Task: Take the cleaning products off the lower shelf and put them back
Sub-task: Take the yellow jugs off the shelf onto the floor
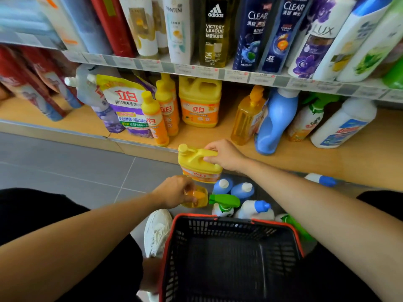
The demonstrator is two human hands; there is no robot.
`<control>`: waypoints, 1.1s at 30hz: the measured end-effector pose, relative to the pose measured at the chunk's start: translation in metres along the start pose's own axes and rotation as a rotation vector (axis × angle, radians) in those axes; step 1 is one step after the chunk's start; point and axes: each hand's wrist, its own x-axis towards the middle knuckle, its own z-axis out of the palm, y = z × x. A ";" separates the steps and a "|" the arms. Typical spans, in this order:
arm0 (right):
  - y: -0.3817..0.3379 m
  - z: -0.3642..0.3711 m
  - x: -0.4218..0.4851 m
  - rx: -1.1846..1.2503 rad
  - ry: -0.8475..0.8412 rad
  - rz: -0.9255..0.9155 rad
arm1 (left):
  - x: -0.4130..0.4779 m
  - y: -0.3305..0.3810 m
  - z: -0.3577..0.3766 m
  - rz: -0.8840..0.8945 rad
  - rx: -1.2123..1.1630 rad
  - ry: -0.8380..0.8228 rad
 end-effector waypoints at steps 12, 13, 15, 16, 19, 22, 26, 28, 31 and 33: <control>0.050 0.021 0.031 -0.022 -0.045 0.231 | 0.007 -0.030 -0.012 -0.326 -0.279 0.064; 0.047 0.016 0.036 0.060 0.014 0.244 | 0.008 -0.031 -0.012 -0.313 -0.262 0.052; 0.037 0.005 0.051 0.168 0.137 0.249 | 0.010 -0.029 -0.012 -0.281 -0.218 0.041; 0.031 -0.001 0.059 0.213 0.191 0.239 | 0.011 -0.029 -0.011 -0.262 -0.196 0.042; 0.015 -0.021 0.088 0.377 0.349 0.198 | 0.010 -0.032 -0.010 -0.205 -0.185 0.033; 0.003 -0.037 0.114 0.474 0.440 0.201 | 0.008 -0.036 -0.008 -0.185 -0.175 0.038; -0.005 -0.038 0.128 0.555 0.461 0.172 | 0.005 -0.040 -0.006 -0.179 -0.157 0.050; -0.009 -0.025 0.120 0.557 0.520 0.153 | 0.005 -0.042 -0.005 -0.170 -0.170 0.056; -0.012 0.001 0.102 0.400 0.677 0.102 | 0.004 -0.045 -0.004 -0.179 -0.230 0.052; -0.018 0.005 0.096 0.327 0.755 0.074 | 0.005 -0.046 -0.002 -0.187 -0.269 0.048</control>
